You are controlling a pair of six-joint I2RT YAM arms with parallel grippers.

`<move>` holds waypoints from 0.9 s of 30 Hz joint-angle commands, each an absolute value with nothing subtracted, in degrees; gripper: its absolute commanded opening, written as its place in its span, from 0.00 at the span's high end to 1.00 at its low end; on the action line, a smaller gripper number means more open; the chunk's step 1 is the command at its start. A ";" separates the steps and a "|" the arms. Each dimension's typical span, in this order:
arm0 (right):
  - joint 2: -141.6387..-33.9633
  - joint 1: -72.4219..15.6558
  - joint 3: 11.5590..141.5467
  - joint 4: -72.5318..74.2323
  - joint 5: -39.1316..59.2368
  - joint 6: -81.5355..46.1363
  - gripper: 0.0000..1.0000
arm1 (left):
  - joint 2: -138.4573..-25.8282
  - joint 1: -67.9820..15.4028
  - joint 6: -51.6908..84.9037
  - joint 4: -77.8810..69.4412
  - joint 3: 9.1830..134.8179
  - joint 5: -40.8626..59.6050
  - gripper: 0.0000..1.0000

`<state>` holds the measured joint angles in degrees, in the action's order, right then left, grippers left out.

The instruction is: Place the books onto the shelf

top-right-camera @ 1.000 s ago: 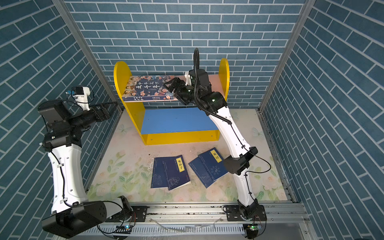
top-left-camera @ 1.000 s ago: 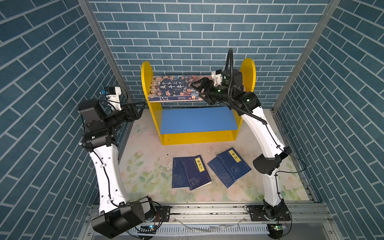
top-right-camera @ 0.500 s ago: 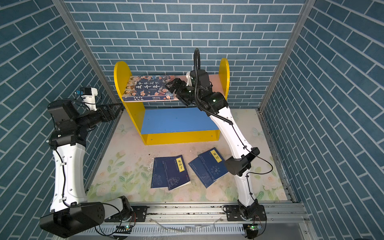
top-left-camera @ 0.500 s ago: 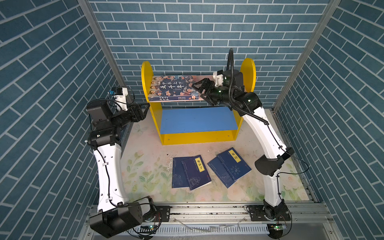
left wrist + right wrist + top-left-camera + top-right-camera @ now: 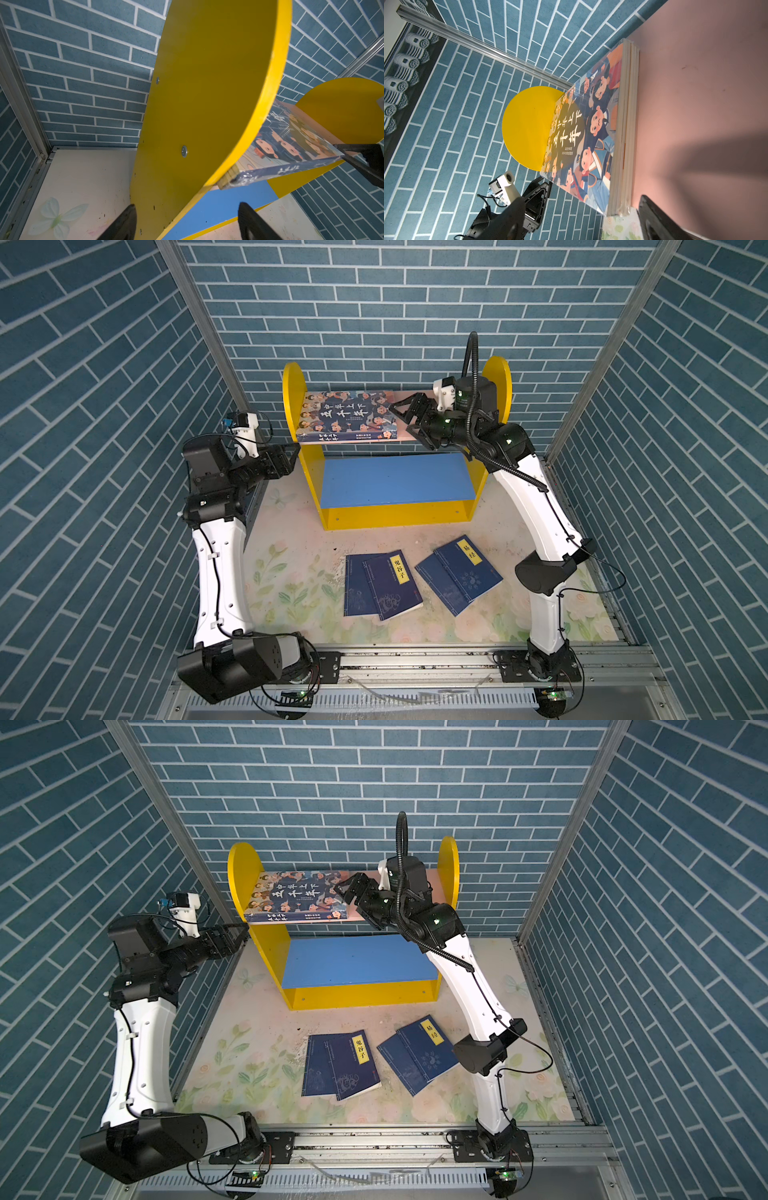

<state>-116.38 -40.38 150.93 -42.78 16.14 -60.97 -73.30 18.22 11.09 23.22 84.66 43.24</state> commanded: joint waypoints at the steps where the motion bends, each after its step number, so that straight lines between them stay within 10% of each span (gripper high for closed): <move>1: -116.14 -40.16 150.91 -41.79 16.39 -58.87 0.14 | -74.02 17.87 12.02 20.77 84.39 42.35 0.22; 27: -118.74 -39.46 151.13 -39.38 18.46 -60.54 0.14 | -75.98 16.87 13.88 19.24 84.35 41.28 0.19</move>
